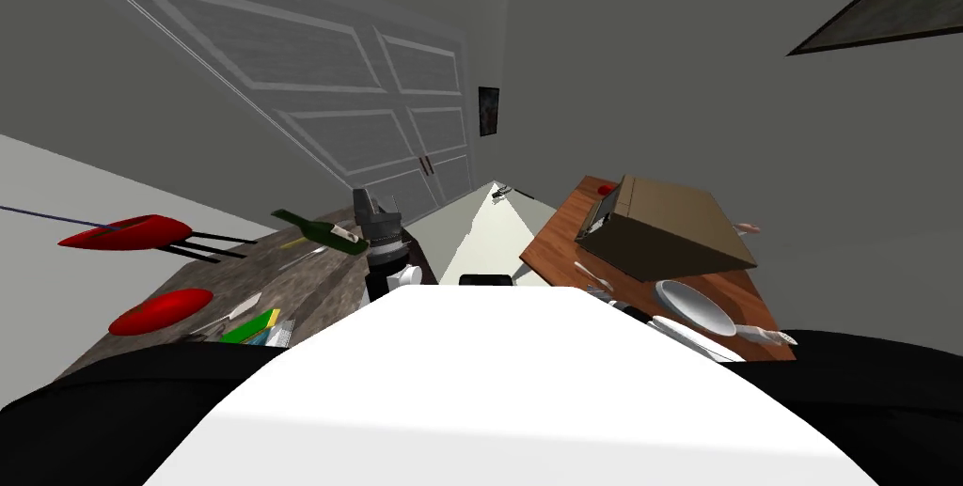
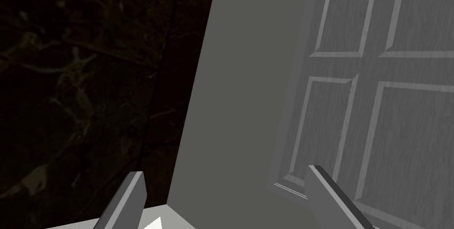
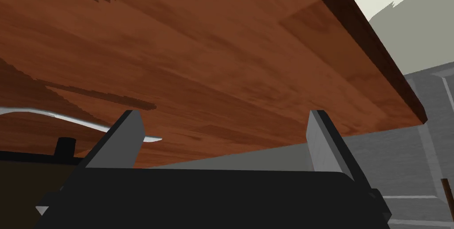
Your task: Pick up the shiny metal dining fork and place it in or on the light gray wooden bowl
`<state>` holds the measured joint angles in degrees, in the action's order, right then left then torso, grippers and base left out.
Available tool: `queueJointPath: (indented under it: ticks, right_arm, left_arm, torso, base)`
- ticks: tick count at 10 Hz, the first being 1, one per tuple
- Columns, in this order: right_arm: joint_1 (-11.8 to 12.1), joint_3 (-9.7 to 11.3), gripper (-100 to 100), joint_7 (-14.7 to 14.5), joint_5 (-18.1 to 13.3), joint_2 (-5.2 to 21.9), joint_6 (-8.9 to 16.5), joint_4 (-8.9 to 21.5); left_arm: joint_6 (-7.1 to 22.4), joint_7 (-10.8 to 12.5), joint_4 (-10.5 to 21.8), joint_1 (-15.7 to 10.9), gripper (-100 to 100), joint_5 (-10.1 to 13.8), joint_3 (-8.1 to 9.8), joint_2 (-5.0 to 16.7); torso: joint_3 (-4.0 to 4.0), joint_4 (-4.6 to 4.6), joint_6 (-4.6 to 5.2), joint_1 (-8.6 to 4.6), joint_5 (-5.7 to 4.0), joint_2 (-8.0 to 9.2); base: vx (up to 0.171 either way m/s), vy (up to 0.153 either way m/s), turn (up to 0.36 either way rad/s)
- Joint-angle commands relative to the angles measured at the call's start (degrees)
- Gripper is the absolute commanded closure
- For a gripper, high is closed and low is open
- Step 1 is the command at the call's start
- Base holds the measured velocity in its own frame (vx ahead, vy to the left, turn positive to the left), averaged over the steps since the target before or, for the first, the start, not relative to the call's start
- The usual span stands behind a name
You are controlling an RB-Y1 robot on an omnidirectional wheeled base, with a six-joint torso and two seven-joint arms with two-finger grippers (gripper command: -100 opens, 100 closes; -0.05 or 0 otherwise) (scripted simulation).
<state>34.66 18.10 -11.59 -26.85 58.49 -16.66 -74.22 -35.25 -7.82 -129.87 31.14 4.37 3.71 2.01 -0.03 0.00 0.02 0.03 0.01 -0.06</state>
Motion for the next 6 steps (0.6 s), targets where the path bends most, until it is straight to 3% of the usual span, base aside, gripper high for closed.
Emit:
queueJointPath:
  ticks: [1, 4, 6]
  right_arm:
    - [0.7, 1.3, -100, -0.8, -1.6, 2.6, -0.3, 2.9]
    - [0.9, 2.3, -100, -1.3, -2.7, 4.0, -0.6, 5.0]
    - [1.2, 4.2, -100, -2.3, -4.7, 6.2, -1.2, 8.7]
  left_arm:
    - [0.0, 0.0, 0.0, 0.0, 0, 0.0, 0.0, 0.0]
    - [0.0, 0.0, 0.0, 0.0, 0, 0.0, 0.0, 0.0]
    - [0.0, 0.0, 0.0, 0.0, 0, 0.0, 0.0, 0.0]
  torso:
    - [0.0, 0.0, 0.0, 0.0, 0.0, 0.0]
    - [0.02, 0.0, 0.02, 0.02, 0.02, 0.05]
    - [-0.01, -0.01, 0.04, 0.01, 0.0, -0.01]
  base:
    - [0.049, 0.009, 0.304]
    - [0.022, 0.004, 0.157]
    - [0.043, 0.004, 0.202]
